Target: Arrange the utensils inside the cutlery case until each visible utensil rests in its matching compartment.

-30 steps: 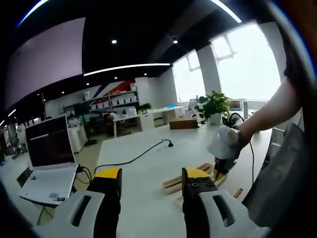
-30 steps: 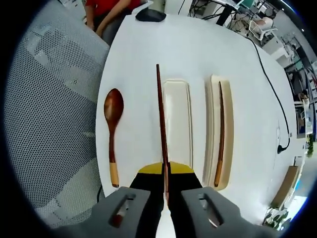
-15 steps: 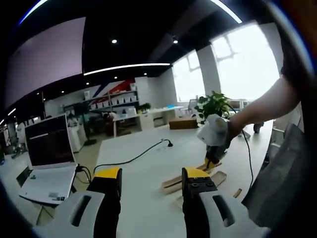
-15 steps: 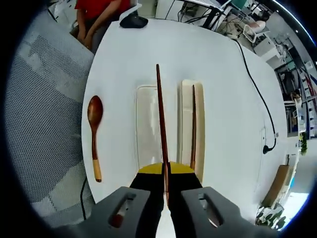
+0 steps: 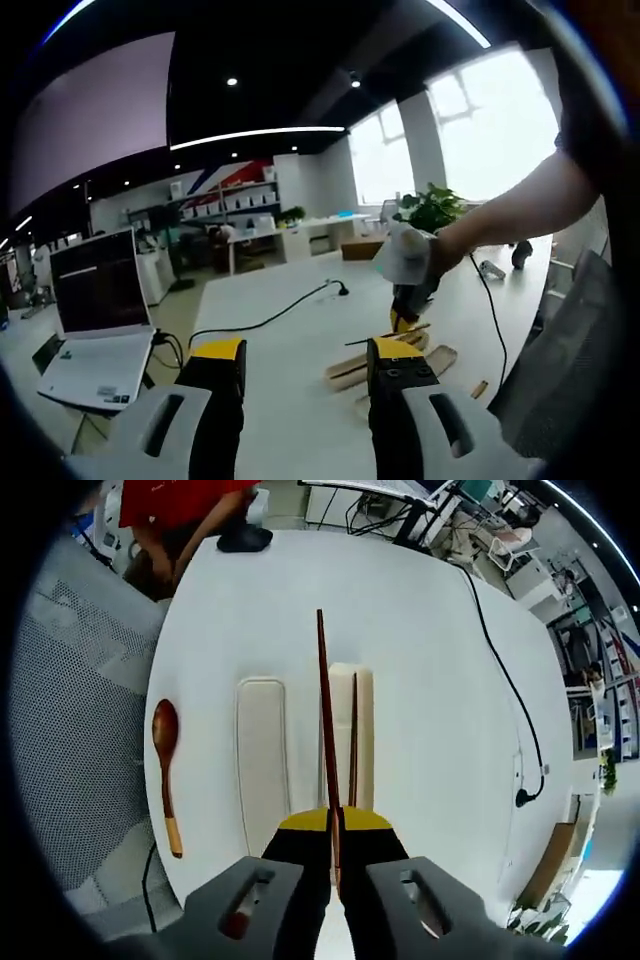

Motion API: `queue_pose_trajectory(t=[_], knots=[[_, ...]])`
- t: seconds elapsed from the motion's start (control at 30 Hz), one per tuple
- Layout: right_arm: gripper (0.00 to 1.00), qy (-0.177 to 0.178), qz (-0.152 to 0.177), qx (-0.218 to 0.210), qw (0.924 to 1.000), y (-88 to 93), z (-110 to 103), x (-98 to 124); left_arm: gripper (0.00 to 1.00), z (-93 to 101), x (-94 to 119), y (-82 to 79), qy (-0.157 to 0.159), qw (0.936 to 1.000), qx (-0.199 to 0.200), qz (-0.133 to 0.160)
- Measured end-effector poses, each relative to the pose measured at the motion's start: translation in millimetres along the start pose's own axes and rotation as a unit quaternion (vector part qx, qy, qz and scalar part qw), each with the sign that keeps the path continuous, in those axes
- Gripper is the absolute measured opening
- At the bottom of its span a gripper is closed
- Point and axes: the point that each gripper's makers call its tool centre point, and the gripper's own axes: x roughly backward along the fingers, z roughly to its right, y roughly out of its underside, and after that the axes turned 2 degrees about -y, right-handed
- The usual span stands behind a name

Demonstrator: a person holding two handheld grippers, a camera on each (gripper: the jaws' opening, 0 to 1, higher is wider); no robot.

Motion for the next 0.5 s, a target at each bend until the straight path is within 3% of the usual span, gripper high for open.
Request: queue_pose_trajectory(t=[0.5], knots=[[0.0,-0.016,-0.006,-0.003,0.9999,-5.2,9,-21,0.5,-1.3,-1,1.5,-0.002,1.0,0.003,-0.003]])
